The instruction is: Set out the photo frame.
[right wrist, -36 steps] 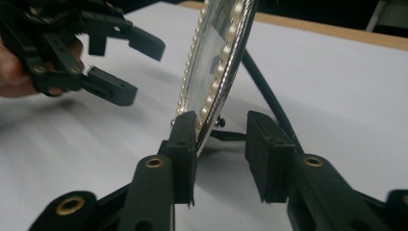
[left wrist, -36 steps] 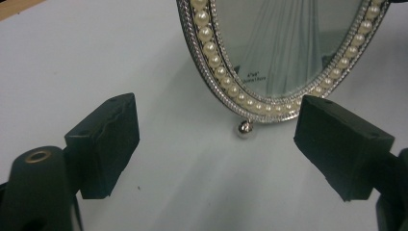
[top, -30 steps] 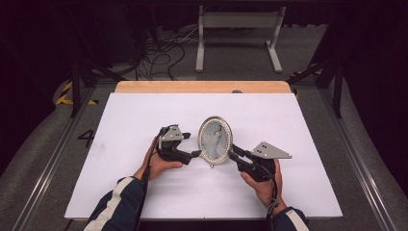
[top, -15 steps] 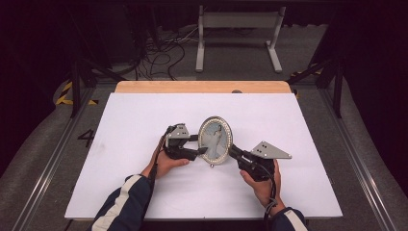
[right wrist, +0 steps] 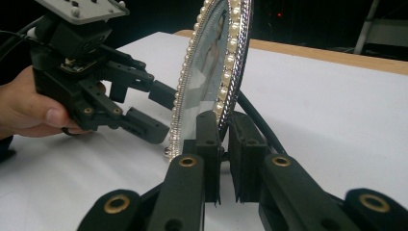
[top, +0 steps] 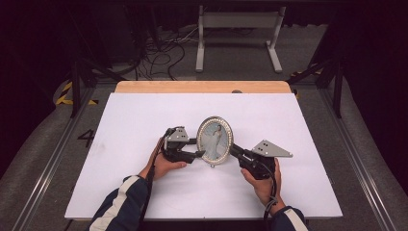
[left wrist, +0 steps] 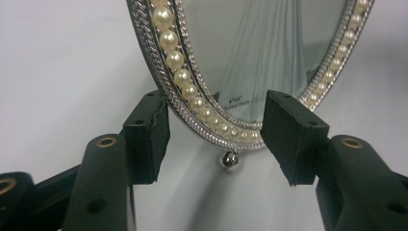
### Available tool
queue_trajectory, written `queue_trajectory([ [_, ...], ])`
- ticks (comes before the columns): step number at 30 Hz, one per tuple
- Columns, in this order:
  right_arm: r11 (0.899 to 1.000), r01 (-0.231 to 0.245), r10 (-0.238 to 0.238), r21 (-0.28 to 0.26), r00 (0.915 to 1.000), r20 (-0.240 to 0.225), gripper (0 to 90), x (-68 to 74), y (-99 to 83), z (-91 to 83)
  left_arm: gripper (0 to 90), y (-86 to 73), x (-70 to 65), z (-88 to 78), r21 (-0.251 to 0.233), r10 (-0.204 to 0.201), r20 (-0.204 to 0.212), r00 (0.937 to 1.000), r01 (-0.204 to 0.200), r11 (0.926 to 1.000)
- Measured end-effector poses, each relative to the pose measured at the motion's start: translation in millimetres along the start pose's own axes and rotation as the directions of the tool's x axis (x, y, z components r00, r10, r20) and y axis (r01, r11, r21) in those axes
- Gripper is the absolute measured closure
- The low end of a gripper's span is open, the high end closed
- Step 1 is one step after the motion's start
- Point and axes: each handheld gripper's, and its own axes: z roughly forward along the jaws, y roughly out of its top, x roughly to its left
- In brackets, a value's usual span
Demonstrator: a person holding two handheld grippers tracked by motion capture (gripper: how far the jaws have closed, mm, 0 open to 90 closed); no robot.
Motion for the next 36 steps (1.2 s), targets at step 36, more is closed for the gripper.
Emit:
queue_trajectory([
  [36, 1.000, -0.007, 0.007, -0.004, 0.9993, 0.036, 81.7, -1.3, 0.6, 13.3, 46.3, -5.0, -1.3, -11.8, -0.048, -0.039, -0.029, 0.9988, 0.038, 0.9982],
])
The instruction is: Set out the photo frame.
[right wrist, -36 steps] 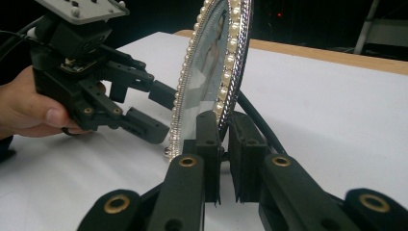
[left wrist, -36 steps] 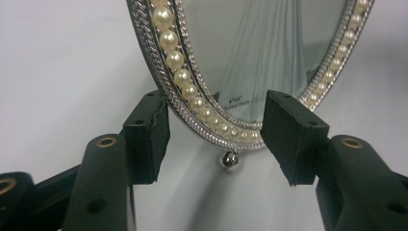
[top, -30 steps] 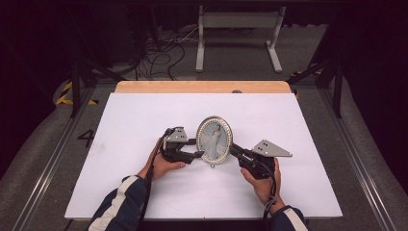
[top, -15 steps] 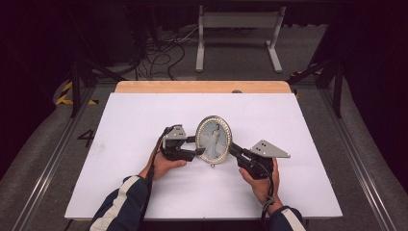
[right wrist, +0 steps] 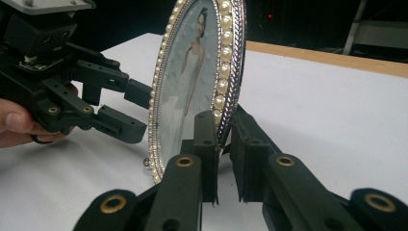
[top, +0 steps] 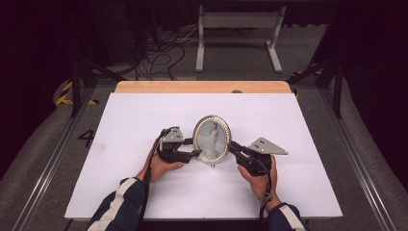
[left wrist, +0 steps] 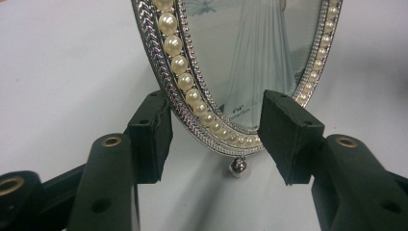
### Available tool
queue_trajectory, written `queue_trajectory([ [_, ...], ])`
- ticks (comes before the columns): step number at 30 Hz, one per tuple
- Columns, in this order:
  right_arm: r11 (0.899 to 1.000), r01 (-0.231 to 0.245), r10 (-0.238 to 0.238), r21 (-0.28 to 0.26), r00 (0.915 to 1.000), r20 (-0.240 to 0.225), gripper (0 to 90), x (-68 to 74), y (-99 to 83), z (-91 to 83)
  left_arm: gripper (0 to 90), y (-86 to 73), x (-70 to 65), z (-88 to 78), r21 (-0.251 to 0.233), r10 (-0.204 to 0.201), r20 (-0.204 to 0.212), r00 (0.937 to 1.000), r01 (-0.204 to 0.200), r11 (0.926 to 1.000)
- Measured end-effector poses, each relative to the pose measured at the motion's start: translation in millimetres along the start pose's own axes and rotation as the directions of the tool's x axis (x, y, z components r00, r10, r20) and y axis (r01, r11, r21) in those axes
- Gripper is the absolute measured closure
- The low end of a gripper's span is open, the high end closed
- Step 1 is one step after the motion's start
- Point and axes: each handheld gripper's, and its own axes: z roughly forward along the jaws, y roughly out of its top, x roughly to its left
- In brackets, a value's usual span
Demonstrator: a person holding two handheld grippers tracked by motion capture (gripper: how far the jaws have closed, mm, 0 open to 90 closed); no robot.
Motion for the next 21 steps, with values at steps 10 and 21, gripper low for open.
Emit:
queue_trajectory([
  [10, 1.000, 0.002, -0.002, 0.002, 1.0000, -0.001, 81.5, -1.2, 0.6, 4.4, 45.7, -4.8, -4.5, -3.7, 0.006, 0.003, -0.008, 1.0000, -0.003, 1.0000],
  [21, 1.000, 0.009, -0.009, 0.004, 0.9999, -0.010, 81.4, -4.1, 2.1, 8.7, 45.4, -7.8, -7.6, -8.0, 0.012, 0.002, -0.014, 0.9999, -0.002, 0.9999],
])
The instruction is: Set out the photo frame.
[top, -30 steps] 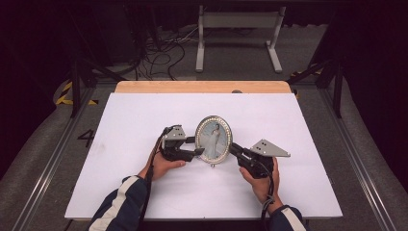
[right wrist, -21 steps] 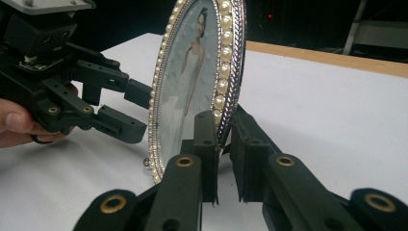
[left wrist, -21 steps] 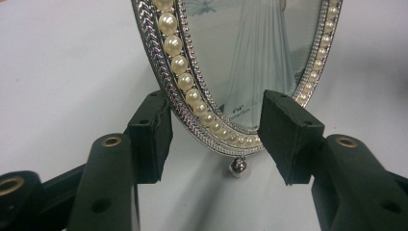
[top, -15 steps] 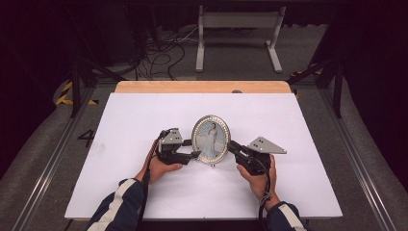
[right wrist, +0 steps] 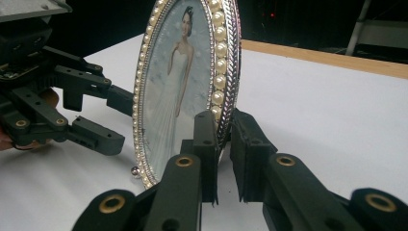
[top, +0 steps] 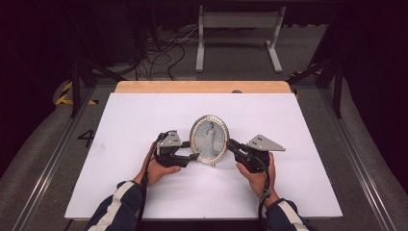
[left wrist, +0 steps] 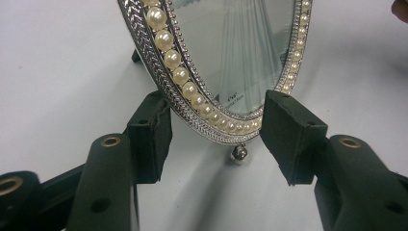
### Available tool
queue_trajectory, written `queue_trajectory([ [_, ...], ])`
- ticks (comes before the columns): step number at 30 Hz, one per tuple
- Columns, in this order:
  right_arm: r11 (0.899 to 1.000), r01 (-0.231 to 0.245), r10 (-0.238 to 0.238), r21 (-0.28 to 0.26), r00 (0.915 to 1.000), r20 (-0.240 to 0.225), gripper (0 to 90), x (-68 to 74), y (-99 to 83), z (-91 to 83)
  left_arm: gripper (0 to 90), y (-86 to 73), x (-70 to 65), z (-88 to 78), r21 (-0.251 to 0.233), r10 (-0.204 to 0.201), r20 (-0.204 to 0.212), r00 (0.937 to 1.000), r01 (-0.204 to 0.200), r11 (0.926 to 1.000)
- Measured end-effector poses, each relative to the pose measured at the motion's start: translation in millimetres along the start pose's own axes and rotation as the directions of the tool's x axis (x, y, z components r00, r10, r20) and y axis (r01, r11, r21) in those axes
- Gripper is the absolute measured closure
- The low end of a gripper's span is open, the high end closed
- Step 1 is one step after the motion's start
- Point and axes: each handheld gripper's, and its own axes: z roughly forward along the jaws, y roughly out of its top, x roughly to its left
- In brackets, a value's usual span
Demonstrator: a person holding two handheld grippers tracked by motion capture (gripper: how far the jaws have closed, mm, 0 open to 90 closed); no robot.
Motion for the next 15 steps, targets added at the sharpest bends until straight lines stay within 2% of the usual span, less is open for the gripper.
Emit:
queue_trajectory([
  [5, 1.000, 0.004, -0.004, -0.001, 1.0000, 0.006, 81.4, -0.7, 0.8, 3.1, 46.0, -1.7, -4.5, -0.4, 0.002, 0.002, -0.028, 0.9996, -0.002, 1.0000],
  [15, 1.000, 0.014, -0.014, 0.001, 0.9999, 0.003, 81.3, -3.4, 1.5, 6.8, 49.0, -3.4, -9.0, -1.8, 0.008, 0.006, -0.055, 0.9985, -0.005, 1.0000],
])
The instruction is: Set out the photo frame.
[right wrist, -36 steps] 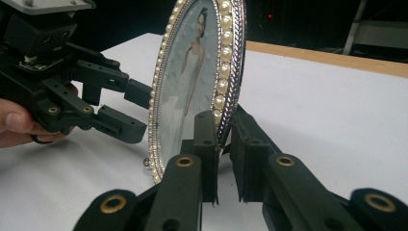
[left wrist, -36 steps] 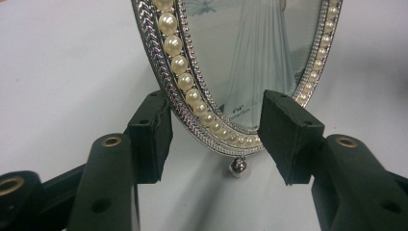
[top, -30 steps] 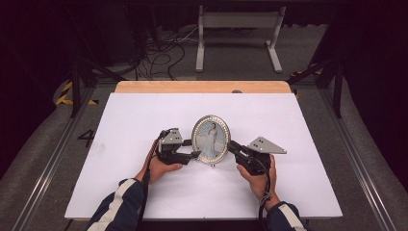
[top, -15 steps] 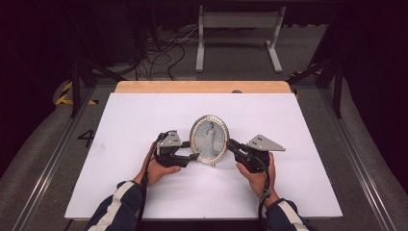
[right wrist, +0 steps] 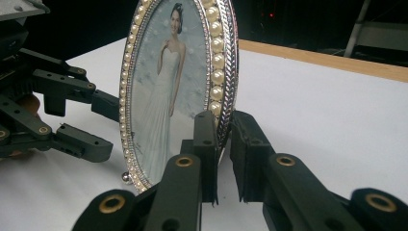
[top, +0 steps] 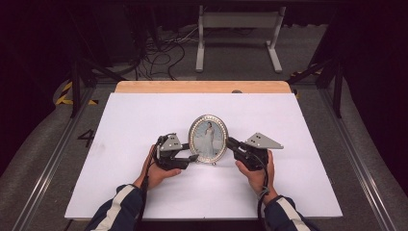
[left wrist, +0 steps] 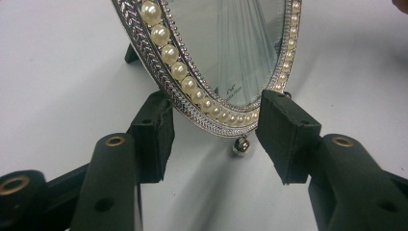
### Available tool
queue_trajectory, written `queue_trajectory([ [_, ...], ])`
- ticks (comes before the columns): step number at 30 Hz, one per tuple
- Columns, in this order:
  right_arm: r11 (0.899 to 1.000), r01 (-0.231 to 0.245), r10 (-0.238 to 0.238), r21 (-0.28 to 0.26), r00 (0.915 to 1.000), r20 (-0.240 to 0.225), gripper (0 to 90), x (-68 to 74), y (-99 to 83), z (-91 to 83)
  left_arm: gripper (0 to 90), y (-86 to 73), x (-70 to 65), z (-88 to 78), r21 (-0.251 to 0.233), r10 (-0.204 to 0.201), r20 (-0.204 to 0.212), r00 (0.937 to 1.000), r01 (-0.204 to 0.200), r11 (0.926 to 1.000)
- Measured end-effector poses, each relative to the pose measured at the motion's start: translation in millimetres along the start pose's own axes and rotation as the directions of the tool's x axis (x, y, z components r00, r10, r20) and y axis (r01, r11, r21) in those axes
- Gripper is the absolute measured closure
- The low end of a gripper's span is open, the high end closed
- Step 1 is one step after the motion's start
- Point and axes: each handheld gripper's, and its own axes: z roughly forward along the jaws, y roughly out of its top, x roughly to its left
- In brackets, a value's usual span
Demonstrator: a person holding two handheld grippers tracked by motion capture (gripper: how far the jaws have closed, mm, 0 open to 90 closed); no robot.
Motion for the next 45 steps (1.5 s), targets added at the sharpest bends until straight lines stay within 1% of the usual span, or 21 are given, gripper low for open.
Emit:
queue_trajectory([
  [7, 1.000, -0.004, 0.004, 0.001, 1.0000, 0.004, 81.1, -0.8, -0.6, 0.7, 51.4, 0.1, -0.9, -0.7, 0.007, 0.005, -0.005, 1.0000, -0.005, 1.0000],
  [8, 1.000, 0.000, 0.000, 0.001, 1.0000, -0.002, 79.6, -1.2, -0.5, 1.2, 52.3, 0.1, -0.9, -0.6, 0.008, 0.007, -0.006, 1.0000, -0.007, 0.9999],
  [13, 1.000, 0.015, -0.015, 0.004, 0.9999, 0.002, 79.6, -1.1, 0.2, 2.5, 53.4, -0.2, -1.6, -0.2, 0.008, 0.005, -0.006, 1.0000, -0.005, 1.0000],
  [20, 1.000, 0.007, -0.007, 0.006, 1.0000, 0.003, 79.6, -3.1, -0.2, 3.1, 54.0, 0.3, -2.1, 0.0, 0.012, 0.014, -0.011, 0.9998, -0.014, 0.9998],
  [24, 1.000, 0.005, -0.005, 0.009, 1.0000, 0.001, 79.5, -3.7, -0.1, 3.3, 55.2, 0.4, -2.0, -0.3, 0.012, 0.013, -0.008, 0.9999, -0.013, 0.9998],
  [28, 1.000, 0.013, -0.013, 0.020, 0.9999, -0.002, 79.6, -4.3, 0.5, 3.6, 56.9, 0.2, -2.0, -0.7, 0.011, 0.010, -0.007, 0.9999, -0.010, 0.9999],
  [35, 0.999, 0.017, -0.016, 0.029, 0.9998, -0.012, 79.6, -4.9, 0.5, 3.9, 57.2, 0.3, -1.7, -0.8, 0.023, 0.026, -0.014, 0.9996, -0.026, 0.9994],
  [37, 0.999, 0.022, -0.022, 0.035, 0.9997, -0.013, 79.1, -4.0, 0.5, 4.0, 56.7, 0.4, -2.2, -1.1, 0.029, 0.033, -0.015, 0.9993, -0.033, 0.9990],
  [39, 0.998, 0.050, -0.050, 0.046, 0.9987, -0.008, 78.6, -2.8, 1.1, 4.0, 54.3, 1.1, -3.2, -1.6, 0.037, 0.049, -0.018, 0.9986, -0.049, 0.9981],
  [40, 0.996, 0.075, -0.075, 0.050, 0.9972, 0.001, 78.2, -1.6, 1.7, 3.9, 54.0, 1.5, -3.6, -1.8, 0.038, 0.056, -0.022, 0.9982, -0.055, 0.9978],
  [41, 0.995, 0.084, -0.084, 0.052, 0.9965, 0.004, 78.0, -1.0, 1.9, 4.0, 53.6, 1.5, -3.9, -2.1, 0.038, 0.057, -0.023, 0.9981, -0.056, 0.9977],
  [45, 0.993, 0.097, -0.097, 0.063, 0.9953, -0.001, 75.9, -0.7, 1.9, 3.9, 52.3, 1.7, -3.4, -4.3, 0.030, 0.064, -0.024, 0.9977, -0.063, 0.9975],
])
